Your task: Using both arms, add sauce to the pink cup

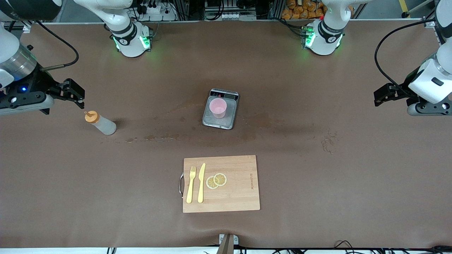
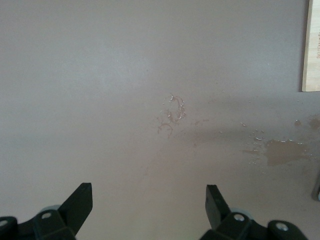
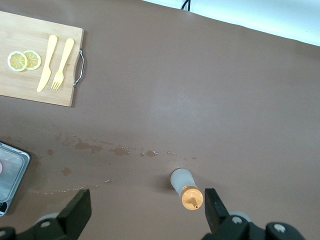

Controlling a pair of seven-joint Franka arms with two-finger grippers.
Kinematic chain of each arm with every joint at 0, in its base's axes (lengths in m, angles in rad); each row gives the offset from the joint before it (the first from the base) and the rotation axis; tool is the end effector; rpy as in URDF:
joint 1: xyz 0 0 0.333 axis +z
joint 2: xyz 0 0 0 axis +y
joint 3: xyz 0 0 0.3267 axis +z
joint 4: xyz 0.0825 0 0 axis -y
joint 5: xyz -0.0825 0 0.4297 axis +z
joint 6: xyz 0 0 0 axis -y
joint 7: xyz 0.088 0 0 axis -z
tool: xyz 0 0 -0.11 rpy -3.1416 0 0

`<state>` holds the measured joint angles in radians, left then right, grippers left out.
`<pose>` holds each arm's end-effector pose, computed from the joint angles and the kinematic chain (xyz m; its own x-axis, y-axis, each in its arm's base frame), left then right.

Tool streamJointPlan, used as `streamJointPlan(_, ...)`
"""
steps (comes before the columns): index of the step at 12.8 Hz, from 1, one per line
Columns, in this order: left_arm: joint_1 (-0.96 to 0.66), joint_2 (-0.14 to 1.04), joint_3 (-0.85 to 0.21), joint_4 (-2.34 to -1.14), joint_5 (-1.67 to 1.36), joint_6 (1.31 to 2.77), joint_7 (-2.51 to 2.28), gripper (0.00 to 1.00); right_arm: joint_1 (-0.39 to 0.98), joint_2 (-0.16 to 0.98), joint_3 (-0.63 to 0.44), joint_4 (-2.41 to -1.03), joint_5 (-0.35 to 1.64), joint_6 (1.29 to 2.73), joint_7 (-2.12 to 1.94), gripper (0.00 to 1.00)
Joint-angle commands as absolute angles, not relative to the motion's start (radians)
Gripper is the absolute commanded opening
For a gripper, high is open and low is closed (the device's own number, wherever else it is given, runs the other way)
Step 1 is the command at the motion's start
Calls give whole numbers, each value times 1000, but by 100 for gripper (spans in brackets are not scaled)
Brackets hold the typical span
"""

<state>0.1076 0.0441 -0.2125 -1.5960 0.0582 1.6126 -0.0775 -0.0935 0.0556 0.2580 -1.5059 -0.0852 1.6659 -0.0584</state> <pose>0.6134 -0.0558 0.5966 0.9993 -0.0299 -0.0227 -0.0311 -0.9982 -0.0506 0.6215 0.0898 0.6422 0.9688 0.2261 0.1015 0.2190 -0.9727 0.0770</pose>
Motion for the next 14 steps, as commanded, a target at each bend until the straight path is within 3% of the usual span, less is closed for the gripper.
streamJointPlan(1, 114, 21, -215, -1606, 41, 1603, -57, 100, -106, 69, 267, -1483, -103, 1652, -81, 100)
streamJointPlan(12, 112, 35, -219, -1545, 43, 1595, -60, 100, -103, 69, 253, -1482, -92, 1655, -80, 100)
streamJointPlan(14, 113, 37, -218, -1546, 41, 1595, -58, 100, 48, 75, 41, -1477, -74, 1657, -86, 100)
